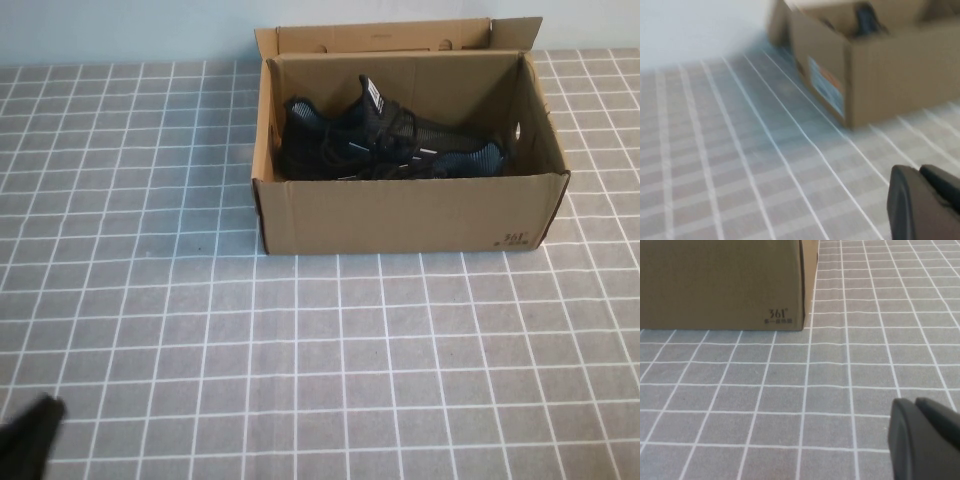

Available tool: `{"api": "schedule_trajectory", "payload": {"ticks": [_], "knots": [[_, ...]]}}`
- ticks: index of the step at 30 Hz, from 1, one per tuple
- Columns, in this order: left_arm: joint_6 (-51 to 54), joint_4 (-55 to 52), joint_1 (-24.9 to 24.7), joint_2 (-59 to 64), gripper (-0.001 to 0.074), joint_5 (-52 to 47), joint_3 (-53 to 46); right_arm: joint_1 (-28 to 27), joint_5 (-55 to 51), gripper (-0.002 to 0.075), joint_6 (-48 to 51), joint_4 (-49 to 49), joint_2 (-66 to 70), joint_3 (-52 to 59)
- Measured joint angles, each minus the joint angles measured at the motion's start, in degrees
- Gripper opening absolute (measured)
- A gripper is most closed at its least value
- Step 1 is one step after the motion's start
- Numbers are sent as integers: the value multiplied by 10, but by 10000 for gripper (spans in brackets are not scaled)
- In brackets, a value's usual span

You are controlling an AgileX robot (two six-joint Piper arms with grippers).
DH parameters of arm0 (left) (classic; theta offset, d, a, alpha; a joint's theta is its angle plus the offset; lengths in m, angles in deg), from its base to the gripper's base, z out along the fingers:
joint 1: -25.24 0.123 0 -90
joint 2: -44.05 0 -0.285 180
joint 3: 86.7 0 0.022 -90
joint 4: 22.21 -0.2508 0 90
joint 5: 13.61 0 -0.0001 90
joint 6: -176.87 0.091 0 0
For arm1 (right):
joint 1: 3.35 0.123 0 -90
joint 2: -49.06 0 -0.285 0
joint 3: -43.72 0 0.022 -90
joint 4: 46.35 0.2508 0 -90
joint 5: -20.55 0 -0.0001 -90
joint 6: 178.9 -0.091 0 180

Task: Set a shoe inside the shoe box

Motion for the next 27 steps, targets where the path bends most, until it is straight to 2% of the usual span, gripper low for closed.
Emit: {"api": "schedule_trajectory", "payload": {"ticks": [4, 11, 15, 22, 27], "knots": [[-72, -39, 54, -8, -1, 72, 0, 0, 0, -16, 0, 0, 0, 0], [-165, -104, 126, -83, -1, 42, 0, 0, -1, -16, 0, 0, 0, 0], [-184, -120, 134, -88, -1, -15, 0, 0, -1, -16, 0, 0, 0, 0], [-187, -129, 134, -88, -1, -183, -1, 0, -2, -16, 0, 0, 0, 0], [-187, -130, 135, -89, -1, -191, -1, 0, -3, -16, 0, 0, 0, 0]]}}
